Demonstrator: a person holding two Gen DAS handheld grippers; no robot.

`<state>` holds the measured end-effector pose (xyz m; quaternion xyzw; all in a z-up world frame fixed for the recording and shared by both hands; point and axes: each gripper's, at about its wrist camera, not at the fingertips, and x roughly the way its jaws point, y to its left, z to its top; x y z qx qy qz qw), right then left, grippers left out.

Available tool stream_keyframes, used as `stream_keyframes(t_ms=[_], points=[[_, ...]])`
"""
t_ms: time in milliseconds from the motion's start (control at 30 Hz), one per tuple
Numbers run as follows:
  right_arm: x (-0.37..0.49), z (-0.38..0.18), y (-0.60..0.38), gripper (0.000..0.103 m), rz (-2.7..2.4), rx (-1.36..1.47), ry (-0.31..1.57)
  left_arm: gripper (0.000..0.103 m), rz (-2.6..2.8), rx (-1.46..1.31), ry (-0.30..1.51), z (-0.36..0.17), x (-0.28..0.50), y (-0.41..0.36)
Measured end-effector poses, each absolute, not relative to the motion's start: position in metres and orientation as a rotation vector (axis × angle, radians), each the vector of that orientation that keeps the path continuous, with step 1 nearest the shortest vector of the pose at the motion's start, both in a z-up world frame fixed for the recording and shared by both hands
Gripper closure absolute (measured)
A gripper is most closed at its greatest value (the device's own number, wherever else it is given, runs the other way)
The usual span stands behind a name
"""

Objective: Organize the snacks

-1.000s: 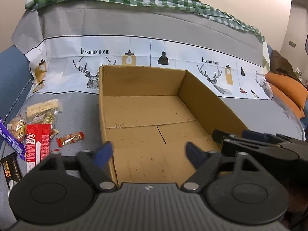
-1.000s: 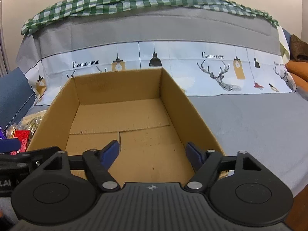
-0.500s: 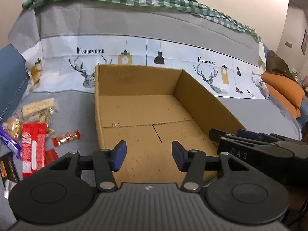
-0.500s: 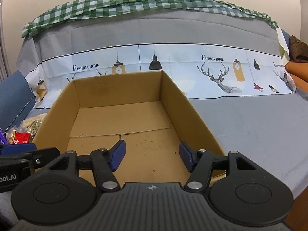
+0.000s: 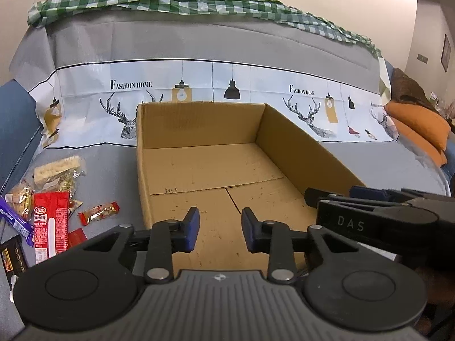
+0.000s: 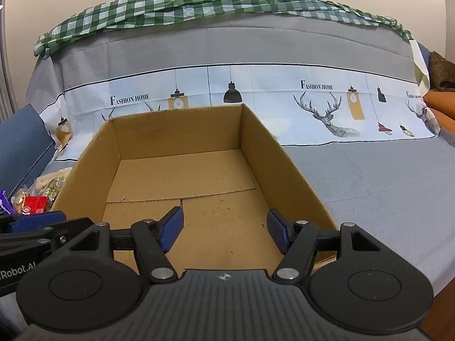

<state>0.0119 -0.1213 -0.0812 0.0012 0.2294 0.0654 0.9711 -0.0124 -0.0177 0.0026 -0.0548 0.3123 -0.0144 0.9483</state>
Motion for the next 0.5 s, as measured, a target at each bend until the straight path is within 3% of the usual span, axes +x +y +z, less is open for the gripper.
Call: stream_keyframes(t_ms=[500], points=[[0.0077,-0.0798,-0.1182,0.046,0.145,0.015,0.448,0.069,-0.122,-0.145,0.647,0.0056,-0.0147,-0.0141]])
